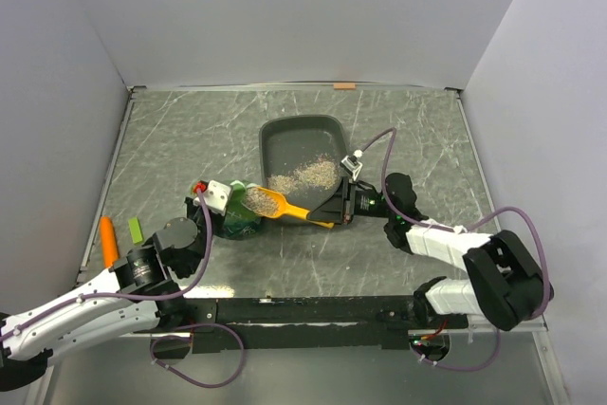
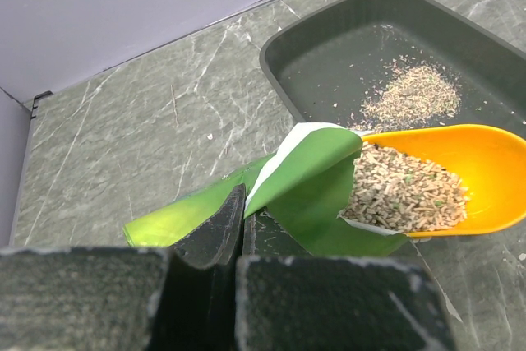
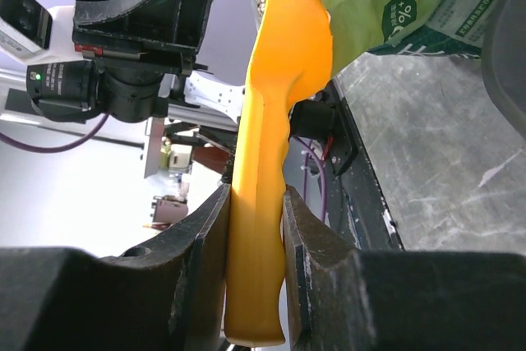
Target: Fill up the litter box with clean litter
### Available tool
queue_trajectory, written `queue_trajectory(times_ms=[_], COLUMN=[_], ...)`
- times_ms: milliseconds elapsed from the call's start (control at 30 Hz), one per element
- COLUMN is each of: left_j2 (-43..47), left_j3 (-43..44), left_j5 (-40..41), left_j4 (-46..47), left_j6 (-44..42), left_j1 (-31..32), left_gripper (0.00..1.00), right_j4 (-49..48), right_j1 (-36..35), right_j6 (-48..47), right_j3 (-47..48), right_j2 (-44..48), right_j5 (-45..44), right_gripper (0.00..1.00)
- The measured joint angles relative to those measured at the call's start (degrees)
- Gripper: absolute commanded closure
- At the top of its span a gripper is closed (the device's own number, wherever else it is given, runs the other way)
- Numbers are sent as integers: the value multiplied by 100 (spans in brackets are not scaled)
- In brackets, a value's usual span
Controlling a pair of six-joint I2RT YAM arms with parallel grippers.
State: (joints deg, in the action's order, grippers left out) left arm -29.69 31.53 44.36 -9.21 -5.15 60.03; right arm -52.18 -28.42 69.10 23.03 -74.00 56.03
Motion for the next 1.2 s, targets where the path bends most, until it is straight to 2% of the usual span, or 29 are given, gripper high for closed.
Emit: queue_trajectory(times_ms=[267,567,1200], left_j2=[70,66,-761], left_j3=[-26,-33,-33], left_j5=[-46,-52,-87], left_j4=[2,26,446], left_j6=[0,-15,-140], left_j1=[0,0,-72], left_gripper=[99,99,99], right_j4=[1134,1884,2166], right_j1=[170,529,1547], right_j6=[-608,-911,-931], right_j3=[0,-26,-291], right_j2=[588,1051,1209], right_j5=[50,280,750], right_gripper=[100,100,100])
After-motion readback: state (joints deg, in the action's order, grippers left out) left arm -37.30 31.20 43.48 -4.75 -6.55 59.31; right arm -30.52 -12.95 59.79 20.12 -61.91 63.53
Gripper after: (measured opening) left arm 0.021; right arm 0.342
